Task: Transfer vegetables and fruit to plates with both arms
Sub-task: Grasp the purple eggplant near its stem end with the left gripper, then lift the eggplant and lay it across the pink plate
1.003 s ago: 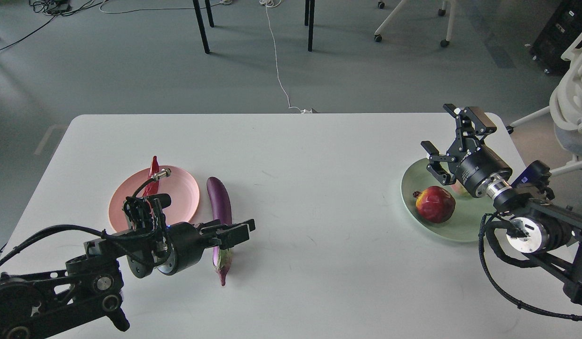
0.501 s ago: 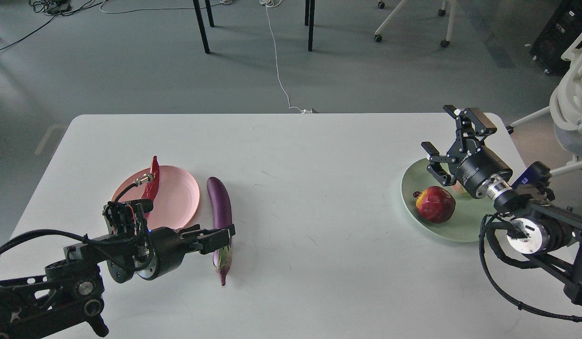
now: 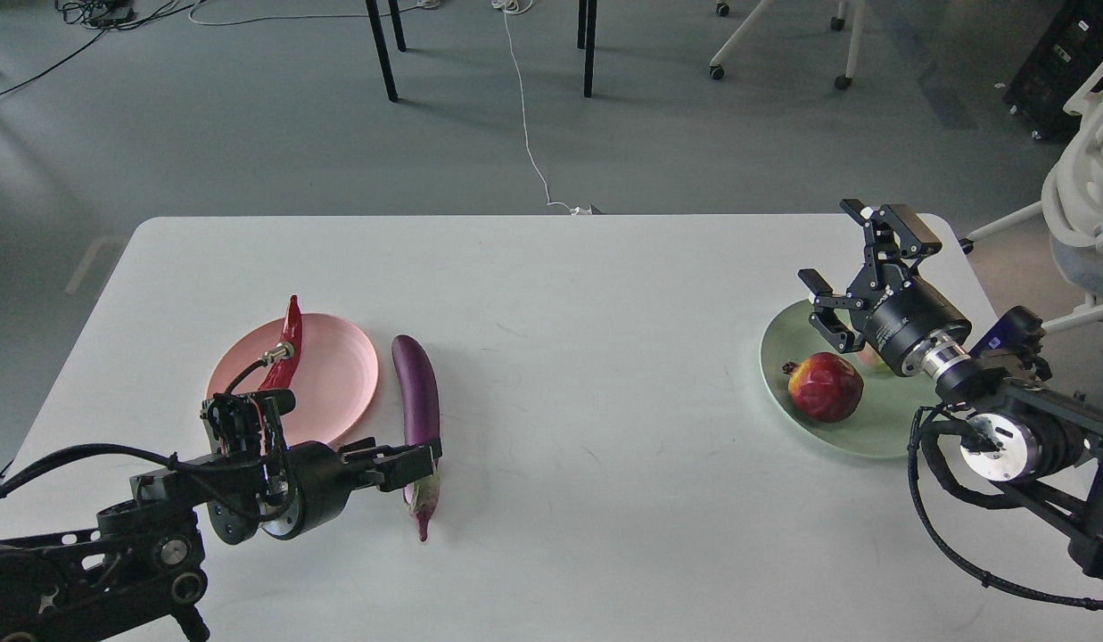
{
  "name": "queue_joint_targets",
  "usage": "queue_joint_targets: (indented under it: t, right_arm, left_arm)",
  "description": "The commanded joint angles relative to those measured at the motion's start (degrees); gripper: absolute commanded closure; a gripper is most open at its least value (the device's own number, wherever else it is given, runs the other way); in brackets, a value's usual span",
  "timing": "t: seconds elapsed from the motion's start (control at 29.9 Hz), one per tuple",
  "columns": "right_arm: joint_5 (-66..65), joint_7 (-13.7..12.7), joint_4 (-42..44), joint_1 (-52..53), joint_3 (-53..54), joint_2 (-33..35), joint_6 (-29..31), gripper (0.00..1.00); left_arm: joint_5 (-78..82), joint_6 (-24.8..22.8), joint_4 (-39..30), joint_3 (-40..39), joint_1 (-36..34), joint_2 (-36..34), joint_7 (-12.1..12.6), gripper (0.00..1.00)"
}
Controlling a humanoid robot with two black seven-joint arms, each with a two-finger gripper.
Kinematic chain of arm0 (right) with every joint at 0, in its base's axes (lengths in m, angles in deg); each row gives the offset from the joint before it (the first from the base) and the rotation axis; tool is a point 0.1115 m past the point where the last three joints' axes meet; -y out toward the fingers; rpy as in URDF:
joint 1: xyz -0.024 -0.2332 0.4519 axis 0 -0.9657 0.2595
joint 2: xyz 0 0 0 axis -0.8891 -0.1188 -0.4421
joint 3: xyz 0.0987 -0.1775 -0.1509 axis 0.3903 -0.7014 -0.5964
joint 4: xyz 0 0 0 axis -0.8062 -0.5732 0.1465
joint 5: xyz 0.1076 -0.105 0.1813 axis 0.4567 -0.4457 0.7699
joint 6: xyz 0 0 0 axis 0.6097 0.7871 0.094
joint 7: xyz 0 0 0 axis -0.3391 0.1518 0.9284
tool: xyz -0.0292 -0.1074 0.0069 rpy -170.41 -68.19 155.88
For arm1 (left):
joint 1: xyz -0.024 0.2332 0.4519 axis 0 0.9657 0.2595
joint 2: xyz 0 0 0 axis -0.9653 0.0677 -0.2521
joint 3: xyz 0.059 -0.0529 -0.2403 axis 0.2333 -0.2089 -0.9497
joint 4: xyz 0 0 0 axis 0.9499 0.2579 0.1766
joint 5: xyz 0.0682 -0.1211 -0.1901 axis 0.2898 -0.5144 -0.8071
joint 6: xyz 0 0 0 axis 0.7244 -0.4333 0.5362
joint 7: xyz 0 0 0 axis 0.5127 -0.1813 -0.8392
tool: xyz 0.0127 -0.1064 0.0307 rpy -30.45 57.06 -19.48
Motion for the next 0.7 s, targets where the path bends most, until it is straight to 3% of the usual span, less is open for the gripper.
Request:
queue_joint_targets:
  t: [0.0,0.27,0.33,0.47,0.67]
  right_arm:
    - [0.00,0.00,0.00,0.00,0.00,0.00,-0.04,0.03]
    - [0.00,0.00,0.00,0.00,0.00,0.26,-0.04,0.03]
    - [0.00,0.00,0.00,0.00,0.00,0.17,0.05,0.03]
    - [0.00,0.00,0.00,0.00,0.00,0.17,-0.04,0.03]
    - [0.00,0.00,0.00,0.00,0.00,0.17,-0.04,0.03]
  left_arm:
    - [-0.08,0.00,0.85,-0.08,-0.44,1.08,0.18,0.01]
    - [-0.07,-0.52,1.99,0.01,-0.44,1.70,0.09,0.04]
    - [0.01,-1.84,2.51,-0.08,-0.61,1.70,0.09,0.14]
    - [-0.08,-3.95,2.87,-0.25,-0.79,1.87,0.53,0.60]
    - [-0.08,-4.92,2.96,-0.43,-0.88,2.05,0.71,0.65]
